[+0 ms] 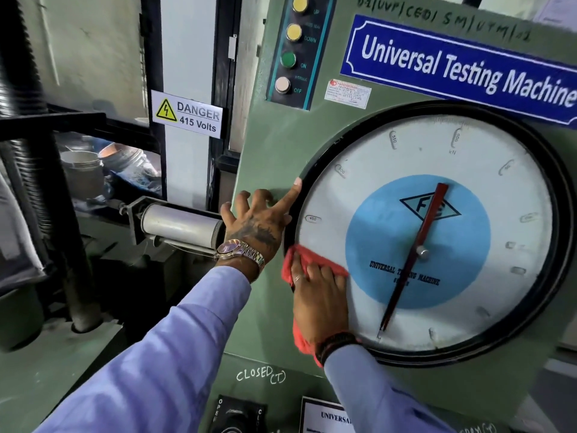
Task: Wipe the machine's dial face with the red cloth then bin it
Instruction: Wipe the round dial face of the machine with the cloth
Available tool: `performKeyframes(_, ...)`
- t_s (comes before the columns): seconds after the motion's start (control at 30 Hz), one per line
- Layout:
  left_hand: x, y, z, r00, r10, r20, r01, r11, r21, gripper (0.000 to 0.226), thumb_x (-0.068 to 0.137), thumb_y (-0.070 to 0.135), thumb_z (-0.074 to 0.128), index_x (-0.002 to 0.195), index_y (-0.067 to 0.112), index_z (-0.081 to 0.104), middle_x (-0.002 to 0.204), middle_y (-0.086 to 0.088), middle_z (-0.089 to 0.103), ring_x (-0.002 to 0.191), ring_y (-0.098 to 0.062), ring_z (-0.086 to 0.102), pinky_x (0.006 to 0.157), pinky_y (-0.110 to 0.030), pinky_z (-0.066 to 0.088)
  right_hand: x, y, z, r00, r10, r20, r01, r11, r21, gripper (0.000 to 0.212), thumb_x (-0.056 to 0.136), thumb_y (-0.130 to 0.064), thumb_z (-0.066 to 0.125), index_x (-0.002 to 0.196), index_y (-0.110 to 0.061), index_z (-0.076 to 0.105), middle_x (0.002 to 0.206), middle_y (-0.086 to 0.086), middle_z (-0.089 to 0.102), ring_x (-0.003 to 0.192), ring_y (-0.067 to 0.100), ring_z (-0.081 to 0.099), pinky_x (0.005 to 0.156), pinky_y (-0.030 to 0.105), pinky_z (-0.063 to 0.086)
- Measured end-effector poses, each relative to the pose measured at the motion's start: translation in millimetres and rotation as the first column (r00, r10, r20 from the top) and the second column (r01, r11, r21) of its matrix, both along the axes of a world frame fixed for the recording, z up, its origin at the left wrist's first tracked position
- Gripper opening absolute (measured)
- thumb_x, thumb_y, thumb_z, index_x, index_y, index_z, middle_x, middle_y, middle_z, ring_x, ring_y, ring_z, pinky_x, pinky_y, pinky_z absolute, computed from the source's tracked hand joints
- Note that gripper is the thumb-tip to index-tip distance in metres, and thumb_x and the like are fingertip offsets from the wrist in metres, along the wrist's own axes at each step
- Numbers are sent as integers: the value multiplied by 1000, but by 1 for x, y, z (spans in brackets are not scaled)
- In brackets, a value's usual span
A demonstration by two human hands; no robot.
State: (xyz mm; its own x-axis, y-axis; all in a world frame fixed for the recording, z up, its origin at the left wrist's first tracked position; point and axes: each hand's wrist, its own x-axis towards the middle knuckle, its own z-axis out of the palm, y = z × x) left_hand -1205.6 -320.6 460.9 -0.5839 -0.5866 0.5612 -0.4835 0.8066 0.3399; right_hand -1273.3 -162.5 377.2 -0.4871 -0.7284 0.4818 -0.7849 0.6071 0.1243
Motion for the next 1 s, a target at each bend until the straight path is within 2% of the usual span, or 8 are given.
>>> performKeyframes(0.17,-2,3,-18,997,-13,-73,17,998,56,76,109,50,49,153,79,-6,152,2,50,144,-42,38,117,-72,28,1,13,-15,1000,-3,29,-1,993,114,73,97,-15,42,169,-25,36,135,8,66,125,38,59,109,56,42)
performKeyframes(0.33,-4,8,-27,992,-10,-128,22,996,90,74,106,51,47,153,79,-2,151,0,52,143,-46,40,114,-72,30,-9,-13,20,1000,17,25,-16,1000,-23,68,98,-21,41,166,-22,43,135,14,68,122,40,61,107,54,44)
performKeyframes(0.47,-1,12,-30,990,2,-143,16,992,124,74,109,48,49,151,81,-2,154,3,50,145,-43,37,115,-67,27,-3,13,-11,995,19,93,-26,997,79,84,94,-16,60,171,-27,29,137,7,63,126,36,59,110,55,42)
performKeyframes(0.6,4,21,-39,996,23,-82,-12,991,135,77,109,48,52,153,78,-3,158,3,46,148,-43,34,118,-68,26,-3,52,-49,987,25,158,-44,992,119,78,94,-10,57,167,-29,40,134,4,68,126,34,63,112,54,47)
performKeyframes(0.67,4,25,-43,997,48,-66,-39,991,131,80,108,47,53,153,77,-5,162,5,41,151,-43,30,120,-69,26,-3,48,-48,989,13,145,-28,995,101,75,89,-9,60,162,-28,51,126,6,72,119,35,68,106,54,52)
performKeyframes(0.83,1,38,-51,993,113,32,-116,985,127,90,107,41,56,155,75,-13,178,2,18,161,-50,16,123,-76,20,-1,19,-38,990,16,141,-12,999,-31,74,88,-12,36,157,-27,57,128,8,73,120,35,68,103,50,53)
performKeyframes(0.9,1,46,-55,988,150,27,-151,987,49,96,106,32,60,161,68,-10,183,2,3,163,-53,13,124,-76,21,-3,36,-52,986,-3,164,0,1000,14,73,89,-8,47,158,-28,56,129,7,72,119,35,68,102,50,54)
performKeyframes(1.0,-1,56,-62,996,85,18,-76,952,-297,106,94,-1,57,171,52,6,185,-1,-3,166,-50,14,127,-72,23,-6,78,-77,986,-5,167,-10,996,88,72,88,-2,58,156,-25,59,126,10,73,114,37,71,96,51,59)
